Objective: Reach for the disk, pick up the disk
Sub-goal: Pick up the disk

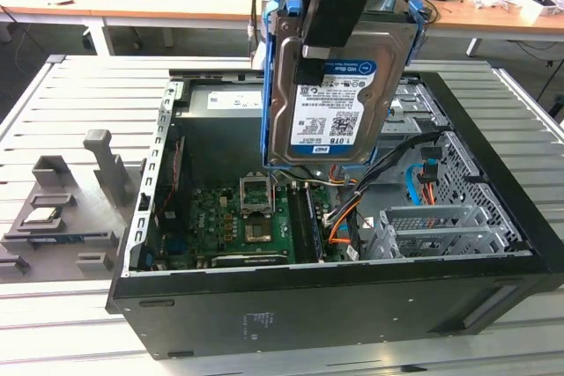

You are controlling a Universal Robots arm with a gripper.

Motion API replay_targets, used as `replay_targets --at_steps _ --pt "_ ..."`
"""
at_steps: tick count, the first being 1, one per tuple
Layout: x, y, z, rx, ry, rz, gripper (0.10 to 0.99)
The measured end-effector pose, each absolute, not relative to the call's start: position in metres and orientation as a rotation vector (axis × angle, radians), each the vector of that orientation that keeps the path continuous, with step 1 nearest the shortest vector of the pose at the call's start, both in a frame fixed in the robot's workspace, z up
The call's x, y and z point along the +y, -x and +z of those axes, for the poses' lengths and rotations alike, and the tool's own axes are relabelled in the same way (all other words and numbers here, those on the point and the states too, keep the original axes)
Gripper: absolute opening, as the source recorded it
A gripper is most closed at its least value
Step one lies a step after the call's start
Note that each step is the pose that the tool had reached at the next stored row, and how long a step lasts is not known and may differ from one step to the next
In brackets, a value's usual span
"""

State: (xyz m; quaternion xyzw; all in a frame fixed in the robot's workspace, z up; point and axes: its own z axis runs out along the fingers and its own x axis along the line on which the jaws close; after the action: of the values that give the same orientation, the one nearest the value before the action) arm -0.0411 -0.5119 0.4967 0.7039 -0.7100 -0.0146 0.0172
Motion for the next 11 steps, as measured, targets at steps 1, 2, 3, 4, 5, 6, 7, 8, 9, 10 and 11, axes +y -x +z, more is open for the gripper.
replay_targets --at_steps 1,2,3,4,5,6,7,8,9,10,11 --pt "-0.518 0.041 0.497 -2.206 -2.187 -0.045 0.369" --pt "-0.523 0.041 0.497 -2.207 -2.187 -0.045 0.369" --pt "-0.531 0.041 0.497 -2.207 -2.187 -0.045 0.369" --pt "-0.535 0.041 0.497 -2.207 -2.187 -0.045 0.369" --pt "-0.539 0.041 0.497 -2.207 -2.187 -0.045 0.369" --pt "-0.546 0.041 0.497 -2.207 -2.187 -0.045 0.369" --pt "-0.552 0.041 0.497 -2.206 -2.187 -0.045 0.369" --pt "-0.555 0.041 0.496 -2.207 -2.187 -0.045 0.369" --pt "-0.558 0.041 0.496 -2.207 -2.187 -0.045 0.369" --pt "-0.560 0.040 0.496 -2.206 -2.187 -0.045 0.369" --pt "-0.561 0.039 0.496 -2.206 -2.187 -0.046 0.369"
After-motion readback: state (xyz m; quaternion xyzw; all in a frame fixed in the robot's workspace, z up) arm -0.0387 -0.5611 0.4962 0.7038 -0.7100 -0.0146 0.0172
